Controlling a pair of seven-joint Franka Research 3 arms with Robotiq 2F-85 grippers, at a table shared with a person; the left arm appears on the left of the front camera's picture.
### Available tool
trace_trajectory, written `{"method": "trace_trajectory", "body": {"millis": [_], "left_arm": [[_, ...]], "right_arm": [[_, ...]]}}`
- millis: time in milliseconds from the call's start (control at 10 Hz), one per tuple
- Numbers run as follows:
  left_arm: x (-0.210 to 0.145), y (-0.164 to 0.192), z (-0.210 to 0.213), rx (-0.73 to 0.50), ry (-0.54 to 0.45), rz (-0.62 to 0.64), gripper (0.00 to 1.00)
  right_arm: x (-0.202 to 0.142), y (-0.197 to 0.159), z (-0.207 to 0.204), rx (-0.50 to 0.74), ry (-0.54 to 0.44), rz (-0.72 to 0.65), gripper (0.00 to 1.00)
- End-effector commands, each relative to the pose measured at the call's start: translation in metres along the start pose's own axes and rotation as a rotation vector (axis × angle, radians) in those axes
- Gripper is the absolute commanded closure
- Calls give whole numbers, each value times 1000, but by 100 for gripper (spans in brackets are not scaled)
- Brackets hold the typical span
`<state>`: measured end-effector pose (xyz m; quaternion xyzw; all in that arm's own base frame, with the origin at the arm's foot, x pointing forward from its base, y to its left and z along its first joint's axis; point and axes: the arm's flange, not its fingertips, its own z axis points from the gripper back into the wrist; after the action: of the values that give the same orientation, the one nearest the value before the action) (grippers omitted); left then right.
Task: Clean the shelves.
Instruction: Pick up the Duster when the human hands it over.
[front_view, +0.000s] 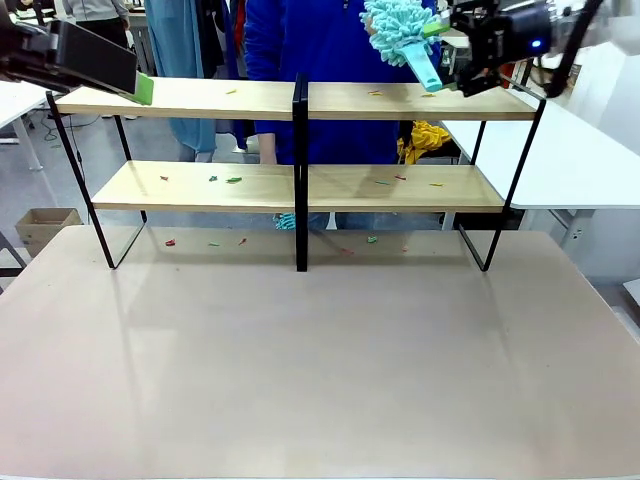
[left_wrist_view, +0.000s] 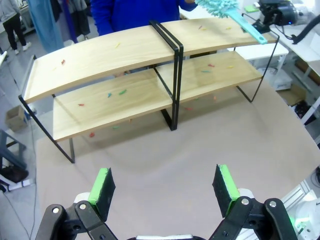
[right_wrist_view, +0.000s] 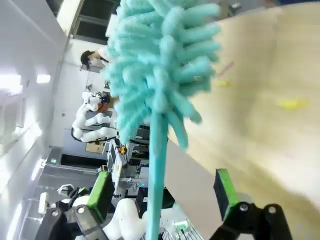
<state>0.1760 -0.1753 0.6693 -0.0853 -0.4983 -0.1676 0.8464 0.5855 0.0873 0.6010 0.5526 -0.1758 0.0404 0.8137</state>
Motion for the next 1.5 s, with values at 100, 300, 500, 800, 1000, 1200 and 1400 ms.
{"method": "trace_trajectory", "body": {"millis": [100,300,500,800,1000,1200,1400], "left_arm": [[0,1,0,2,0,-13,0],[0,1,0,2,0,-13,0],[0,1,0,2,0,-13,0],[0,1,0,2,0,-13,0],[0,1,0,2,0,-13,0],[0,1,0,2,0,-13,0],[0,1,0,2,0,-13,0]], "right_arm": [[-3,10,3,34,-18,83,0],[-6,10,3,26,4,99,0],[-7,8,0,3,27,103,0],[-7,6,2,7,33,96,100],[-6,4,2,-2,56,94,100],[-6,4,4,-1,55,92,92],[-6,2,5,-3,56,87,100]]}}
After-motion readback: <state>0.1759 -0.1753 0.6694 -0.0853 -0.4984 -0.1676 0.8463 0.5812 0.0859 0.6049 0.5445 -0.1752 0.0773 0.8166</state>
